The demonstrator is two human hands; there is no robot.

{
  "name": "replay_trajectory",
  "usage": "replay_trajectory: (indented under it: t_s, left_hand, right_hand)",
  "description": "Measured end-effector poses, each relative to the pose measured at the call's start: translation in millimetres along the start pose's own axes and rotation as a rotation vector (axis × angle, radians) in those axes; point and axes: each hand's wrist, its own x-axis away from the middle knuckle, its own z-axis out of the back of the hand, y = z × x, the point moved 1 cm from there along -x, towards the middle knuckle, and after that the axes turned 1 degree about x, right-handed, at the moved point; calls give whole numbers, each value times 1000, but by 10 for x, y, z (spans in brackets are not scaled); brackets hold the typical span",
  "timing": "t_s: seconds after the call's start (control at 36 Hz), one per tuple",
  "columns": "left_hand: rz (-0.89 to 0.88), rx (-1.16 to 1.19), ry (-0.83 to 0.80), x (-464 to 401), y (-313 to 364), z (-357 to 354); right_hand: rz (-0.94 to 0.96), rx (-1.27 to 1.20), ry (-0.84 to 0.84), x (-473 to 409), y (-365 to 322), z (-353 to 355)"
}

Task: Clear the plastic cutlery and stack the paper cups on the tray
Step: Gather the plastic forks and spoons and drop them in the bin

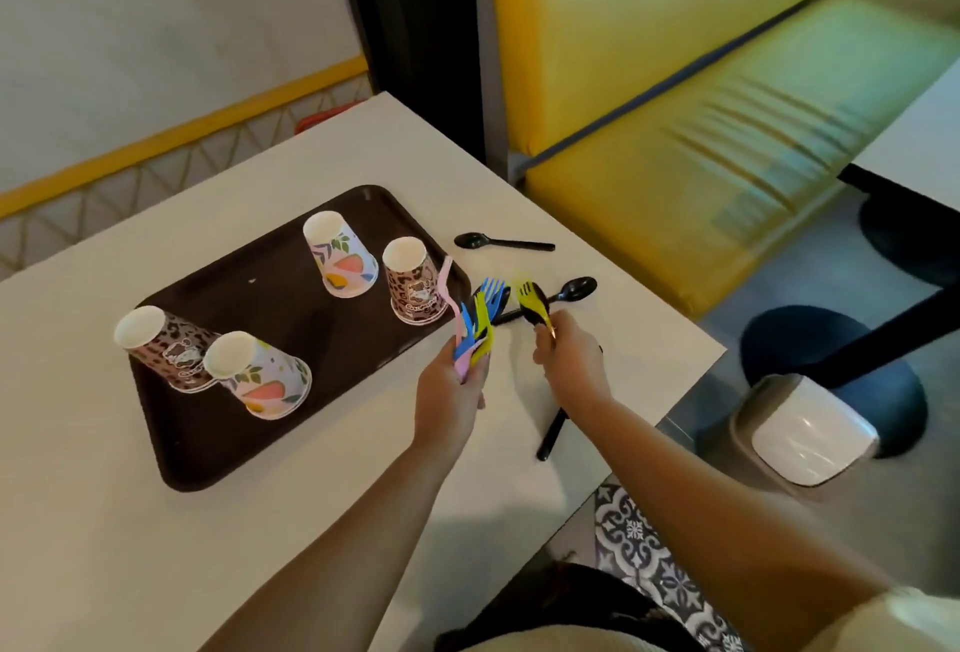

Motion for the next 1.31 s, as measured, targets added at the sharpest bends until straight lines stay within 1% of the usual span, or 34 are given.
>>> replay_trajectory:
  t_s: [0.06,0.14,0.25,0.39,0.47,0.64,0.69,0.72,0.83,0.89,0.97,1.06,1.17,1.31]
  left_hand:
    - [17,24,-43,-28,12,-20]
    - [12,51,-99,-45,2,-53]
    - [18,94,-172,-15,-46,-89]
    - [26,129,-228,38,-87,-94]
    - [45,172,-252,51,-113,-81]
    - [136,279,-266,67,-154,-78]
    - [150,284,-255,71,-167,-90]
    - [161,286,-245,75,-167,-95]
    - [226,309,-208,85,-143,-95]
    - [237,306,-200,82,-133,-84]
    - [200,270,-193,57,-128,-56]
    - [173,274,-205,47,-86,-16]
    - [111,221,-225,62,-20,0]
    - [126,222,-220,56,30,6]
  right_hand:
    - [-59,-45,46,63,66,29]
    - [-112,-6,86,173,190,65]
    - [-161,83,75,311,315,65]
    - [-208,235,42,401,373,3]
    - [-224,283,45,424,404,-19]
    - [-276,200,26,438,327,-8]
    - [-287,124,14,429,288,-42]
    - [-293,37,14,428,262,-71]
    - [-338,-515,-25,479,83,-231]
    - [-308,-671,-98,514,-25,-291]
    - [-277,-787,-173,580,-158,-316]
    - [-258,-832,-203,602,-213,-312]
    - [-246,-861,-168,569,-210,-298]
    - [-289,-961,-175,526,-210,-311]
